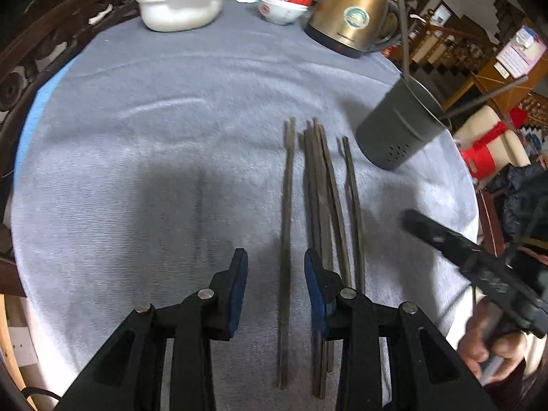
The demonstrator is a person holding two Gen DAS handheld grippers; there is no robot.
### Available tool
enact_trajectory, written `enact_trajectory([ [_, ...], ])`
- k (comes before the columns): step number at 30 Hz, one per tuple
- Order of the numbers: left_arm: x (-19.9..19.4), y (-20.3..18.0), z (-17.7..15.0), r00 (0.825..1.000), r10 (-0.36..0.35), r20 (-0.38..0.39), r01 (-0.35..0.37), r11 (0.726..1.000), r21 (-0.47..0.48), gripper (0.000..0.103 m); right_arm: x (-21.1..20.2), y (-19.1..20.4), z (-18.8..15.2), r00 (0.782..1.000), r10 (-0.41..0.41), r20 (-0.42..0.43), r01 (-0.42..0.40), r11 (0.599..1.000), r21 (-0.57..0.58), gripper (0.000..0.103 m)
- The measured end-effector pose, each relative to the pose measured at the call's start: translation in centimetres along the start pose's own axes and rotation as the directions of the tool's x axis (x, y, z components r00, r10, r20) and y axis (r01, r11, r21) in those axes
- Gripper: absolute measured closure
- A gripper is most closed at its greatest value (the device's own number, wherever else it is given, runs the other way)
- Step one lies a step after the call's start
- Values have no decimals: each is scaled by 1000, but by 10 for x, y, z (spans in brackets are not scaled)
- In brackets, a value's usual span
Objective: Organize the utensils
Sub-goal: 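Return to the chopstick row and close the right tool on one while the left tool grasps another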
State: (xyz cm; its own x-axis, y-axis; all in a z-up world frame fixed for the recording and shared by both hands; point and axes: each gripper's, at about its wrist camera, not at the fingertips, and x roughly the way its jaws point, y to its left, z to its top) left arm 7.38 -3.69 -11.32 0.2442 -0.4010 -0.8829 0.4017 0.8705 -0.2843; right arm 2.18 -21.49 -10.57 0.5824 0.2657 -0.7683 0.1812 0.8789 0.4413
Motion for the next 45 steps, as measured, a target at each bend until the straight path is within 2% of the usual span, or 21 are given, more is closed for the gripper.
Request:
enact_trajectory([
  [5,9,3,1,999,-23,-25,23,1000,0,78,29,2,-2,998,-9,-54,9,1000,1,83],
  [14,26,4,6,997,-39,-63,39,999,-8,81,48,8,4,994,-42,-97,42,999,2,83],
  [16,29,6,6,997,-36,-66,34,999,-21,85,49,11,4,993,-54,-101,53,998,-14,83],
  [21,31,11,4,996,-48,-70,43,997,-67,94,49,9,4,991,-62,-118,60,998,-22,93],
  [28,25,17,-10,994,-70,-87,60,992,-111,96,39,4,-6,987,-81,-142,75,996,-50,95],
  [35,17,17,-27,992,-57,-112,46,994,-101,96,27,-2,-19,980,-88,-179,80,995,-51,95],
  [45,23,28,18,992,-41,-117,28,994,-107,94,44,-5,11,978,-96,-185,100,995,10,93],
])
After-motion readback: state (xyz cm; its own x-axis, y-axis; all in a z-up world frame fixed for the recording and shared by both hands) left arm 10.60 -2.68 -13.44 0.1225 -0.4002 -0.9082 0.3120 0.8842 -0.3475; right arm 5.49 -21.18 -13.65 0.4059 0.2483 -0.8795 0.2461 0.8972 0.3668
